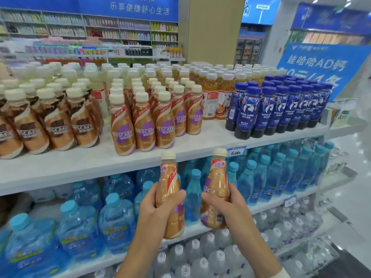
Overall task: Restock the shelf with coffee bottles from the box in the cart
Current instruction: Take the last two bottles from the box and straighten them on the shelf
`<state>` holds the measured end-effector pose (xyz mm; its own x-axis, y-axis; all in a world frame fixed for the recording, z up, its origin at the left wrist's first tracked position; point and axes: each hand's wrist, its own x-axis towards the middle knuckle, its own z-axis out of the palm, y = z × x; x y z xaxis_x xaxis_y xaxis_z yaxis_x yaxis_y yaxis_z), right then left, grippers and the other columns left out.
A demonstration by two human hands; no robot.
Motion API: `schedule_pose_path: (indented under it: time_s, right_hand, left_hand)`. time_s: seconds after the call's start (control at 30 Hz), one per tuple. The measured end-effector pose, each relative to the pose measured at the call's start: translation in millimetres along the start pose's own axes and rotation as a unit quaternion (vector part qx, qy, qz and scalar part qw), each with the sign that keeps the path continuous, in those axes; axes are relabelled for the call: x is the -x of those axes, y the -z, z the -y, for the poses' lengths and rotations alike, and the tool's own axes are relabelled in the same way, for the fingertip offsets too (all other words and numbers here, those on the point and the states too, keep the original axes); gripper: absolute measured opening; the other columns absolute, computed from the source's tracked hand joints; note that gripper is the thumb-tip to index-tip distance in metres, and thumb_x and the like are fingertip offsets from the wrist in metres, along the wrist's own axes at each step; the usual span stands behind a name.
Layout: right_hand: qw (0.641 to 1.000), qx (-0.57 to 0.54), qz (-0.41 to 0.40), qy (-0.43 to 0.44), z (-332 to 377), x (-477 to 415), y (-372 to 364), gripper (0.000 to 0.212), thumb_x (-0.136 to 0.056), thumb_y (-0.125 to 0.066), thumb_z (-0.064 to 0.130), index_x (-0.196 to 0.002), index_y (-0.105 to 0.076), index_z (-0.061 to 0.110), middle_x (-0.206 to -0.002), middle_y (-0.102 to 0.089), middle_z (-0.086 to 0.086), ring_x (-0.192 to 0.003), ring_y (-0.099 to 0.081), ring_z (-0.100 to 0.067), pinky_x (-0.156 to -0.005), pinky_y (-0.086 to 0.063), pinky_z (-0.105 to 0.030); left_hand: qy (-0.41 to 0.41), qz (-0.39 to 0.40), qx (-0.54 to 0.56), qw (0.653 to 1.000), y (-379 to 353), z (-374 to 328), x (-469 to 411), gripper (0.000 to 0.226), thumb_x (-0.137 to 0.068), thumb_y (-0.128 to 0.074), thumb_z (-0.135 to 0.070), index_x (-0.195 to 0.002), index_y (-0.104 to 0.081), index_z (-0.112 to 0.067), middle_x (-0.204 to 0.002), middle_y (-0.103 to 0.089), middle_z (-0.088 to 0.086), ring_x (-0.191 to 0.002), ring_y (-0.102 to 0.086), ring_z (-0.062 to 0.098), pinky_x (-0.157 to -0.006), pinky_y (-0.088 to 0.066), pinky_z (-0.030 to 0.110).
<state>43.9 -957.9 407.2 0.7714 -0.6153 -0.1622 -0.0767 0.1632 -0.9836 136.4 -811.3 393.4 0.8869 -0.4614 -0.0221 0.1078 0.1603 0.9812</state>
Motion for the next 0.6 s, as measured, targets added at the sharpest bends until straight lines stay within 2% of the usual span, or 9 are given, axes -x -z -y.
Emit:
schedule_pose_path:
  time_s: [0.07, 0.1, 0.2, 0.3, 0.37, 0.43, 0.47, 0.53, 0.6]
  right_hand:
    - [1.000, 0.001, 0.010, 0.006, 7.7, -20.4, 7.1, 0.034, -0.082, -0.080, 0.017, -0.111, -0.063, 0.017, -0.092, -0.074, -0.006, -0.071, -0.073, -0.017, -0.062, -0.059, -0.029]
    - [1.000, -0.005, 0.016, 0.009, 12.9, -30.1, 10.2, 0.034, -0.082, -0.080, 0.016, -0.111, -0.063, 0.017, -0.094, -0.073, -0.008, -0.069, -0.072, -0.015, -0.061, -0.059, -0.029]
    - [0.999, -0.013, 0.035, 0.028, 29.8, -60.3, 19.3, 0.035, -0.081, -0.080, 0.016, -0.111, -0.062, 0.019, -0.090, -0.071, -0.006, -0.068, -0.072, -0.016, -0.058, -0.058, -0.029]
    - [0.996, -0.001, 0.058, 0.062, 46.0, -86.5, 31.0, 0.034, -0.081, -0.081, 0.018, -0.109, -0.063, 0.021, -0.092, -0.073, -0.002, -0.073, -0.073, -0.013, -0.058, -0.056, -0.023]
    - [0.994, 0.004, 0.070, 0.087, 57.6, -105.8, 36.8, 0.033, -0.081, -0.081, 0.014, -0.107, -0.062, 0.021, -0.086, -0.072, -0.001, -0.070, -0.071, -0.015, -0.060, -0.058, -0.031]
    - [0.990, 0.004, 0.082, 0.118, 68.4, -125.7, 40.9, 0.036, -0.080, -0.082, 0.011, -0.105, -0.060, 0.021, -0.081, -0.070, 0.000, -0.070, -0.067, -0.021, -0.072, -0.059, -0.044]
    - [0.987, 0.006, 0.087, 0.136, 74.1, -136.4, 41.8, 0.038, -0.079, -0.083, 0.011, -0.106, -0.058, 0.022, -0.080, -0.070, 0.002, -0.072, -0.067, -0.021, -0.077, -0.057, -0.046]
    - [0.980, 0.023, 0.097, 0.174, 85.8, -158.8, 41.2, 0.046, -0.079, -0.084, 0.014, -0.113, -0.056, 0.025, -0.085, -0.074, 0.008, -0.081, -0.070, -0.014, -0.084, -0.056, -0.038]
    - [0.974, 0.034, 0.102, 0.200, 97.9, -176.2, 37.8, 0.054, -0.078, -0.084, 0.017, -0.120, -0.052, 0.025, -0.089, -0.073, 0.015, -0.085, -0.069, -0.003, -0.084, -0.054, -0.028]
  left_hand:
    - [-0.017, 0.001, -0.017, 1.000, -9.3, -0.6, -18.7, 0.033, -0.065, -0.084, -0.044, -0.093, -0.072, -0.032, -0.091, -0.074, 0.004, -0.088, -0.072, 0.034, -0.079, -0.060, 0.045]
    - [-0.025, -0.001, -0.022, 0.999, -15.1, -2.3, -27.7, 0.031, -0.066, -0.082, -0.044, -0.093, -0.072, -0.032, -0.090, -0.074, 0.004, -0.089, -0.072, 0.034, -0.078, -0.060, 0.043]
    - [-0.052, -0.010, -0.017, 0.998, -35.8, -10.1, -52.7, 0.029, -0.069, -0.082, -0.041, -0.095, -0.073, -0.034, -0.093, -0.075, 0.002, -0.089, -0.073, 0.028, -0.073, -0.059, 0.033]
    - [-0.083, -0.033, -0.023, 0.996, -61.1, -21.1, -70.6, 0.041, -0.071, -0.087, -0.038, -0.106, -0.069, -0.031, -0.094, -0.076, -0.006, -0.089, -0.073, 0.014, -0.072, -0.055, 0.023]
    - [-0.111, -0.041, -0.044, 0.992, -77.8, -31.3, -84.1, 0.039, -0.072, -0.081, -0.037, -0.107, -0.067, -0.028, -0.091, -0.075, -0.010, -0.087, -0.071, 0.008, -0.073, -0.054, 0.020]
    - [-0.137, -0.041, -0.066, 0.988, -92.5, -41.1, -99.1, 0.033, -0.077, -0.081, -0.032, -0.106, -0.065, -0.027, -0.093, -0.075, -0.010, -0.089, -0.071, 0.007, -0.077, -0.055, 0.021]
    - [-0.152, -0.042, -0.073, 0.985, -98.5, -45.9, -107.4, 0.033, -0.080, -0.081, -0.030, -0.108, -0.064, -0.026, -0.096, -0.075, -0.010, -0.091, -0.071, 0.007, -0.079, -0.055, 0.020]
    - [-0.187, -0.055, -0.089, 0.977, -109.4, -54.9, -125.6, 0.037, -0.083, -0.080, -0.028, -0.115, -0.061, -0.025, -0.101, -0.075, -0.012, -0.095, -0.070, 0.003, -0.081, -0.053, 0.016]
    - [-0.211, -0.066, -0.103, 0.970, -117.0, -61.5, -142.4, 0.041, -0.085, -0.079, -0.028, -0.119, -0.058, -0.026, -0.104, -0.074, -0.016, -0.098, -0.069, 0.000, -0.082, -0.052, 0.014]
